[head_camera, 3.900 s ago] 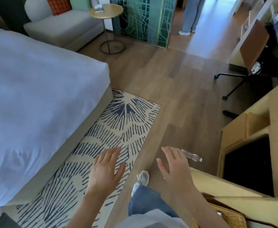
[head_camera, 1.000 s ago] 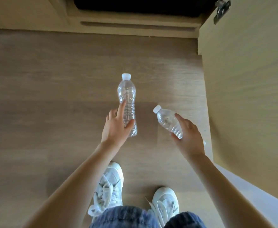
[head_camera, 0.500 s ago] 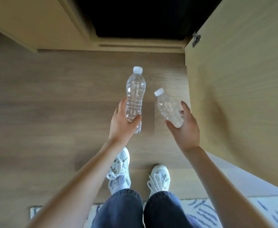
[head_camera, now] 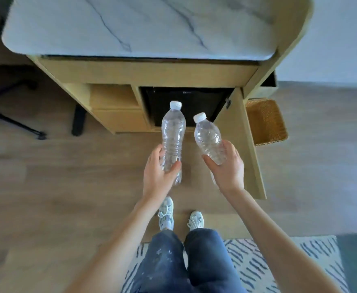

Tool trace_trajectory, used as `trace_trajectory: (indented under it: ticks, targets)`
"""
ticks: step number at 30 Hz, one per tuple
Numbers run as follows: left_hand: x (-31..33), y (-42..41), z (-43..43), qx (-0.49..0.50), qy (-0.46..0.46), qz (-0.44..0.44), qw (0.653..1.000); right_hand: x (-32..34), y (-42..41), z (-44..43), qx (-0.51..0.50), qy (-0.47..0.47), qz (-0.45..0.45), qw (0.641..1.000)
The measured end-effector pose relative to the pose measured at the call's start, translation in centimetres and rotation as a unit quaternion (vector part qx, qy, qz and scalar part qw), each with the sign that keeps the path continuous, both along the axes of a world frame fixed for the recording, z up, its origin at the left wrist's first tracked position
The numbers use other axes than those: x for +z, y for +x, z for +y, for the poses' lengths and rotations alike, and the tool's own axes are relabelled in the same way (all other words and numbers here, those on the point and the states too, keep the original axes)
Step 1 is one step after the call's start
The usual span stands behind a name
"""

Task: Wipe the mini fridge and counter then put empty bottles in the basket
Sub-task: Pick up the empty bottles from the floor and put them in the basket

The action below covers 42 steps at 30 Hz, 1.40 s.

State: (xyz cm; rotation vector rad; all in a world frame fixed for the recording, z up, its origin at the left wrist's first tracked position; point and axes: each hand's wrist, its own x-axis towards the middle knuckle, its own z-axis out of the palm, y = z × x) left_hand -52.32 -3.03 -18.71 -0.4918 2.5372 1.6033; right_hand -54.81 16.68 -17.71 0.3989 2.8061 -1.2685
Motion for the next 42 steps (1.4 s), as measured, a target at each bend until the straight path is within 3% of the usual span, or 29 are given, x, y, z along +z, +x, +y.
trace_trajectory:
  ticks: [5,11,25,36,42]
  targets:
    - [12.2,-0.4,0.0,-0.018,0.055,0.091,0.994,11.7,1.2,-0.3,-0.024,-0.03,0.09,0.995]
    - [19.1,-0.6,0.9,-0.116,0.068,0.176,0.975,17.4,3.5,0.9,-0.12,-0.049,0.17,0.977]
    - [21.3,5.9,13.1,-0.274,0.111,0.194,0.935,18.6,16.1,11.6,-0.312,-0.059,0.226,0.921]
    - [21.6,20.8,31.2,-0.378,0.192,0.1,0.9,19.9,35.4,25.9,-0.44,-0.033,0.224,0.869]
    - [21.2,22.9,37.7,-0.416,0.173,0.086,0.888,20.2,38.4,30.9,-0.462,-0.059,0.224,0.856]
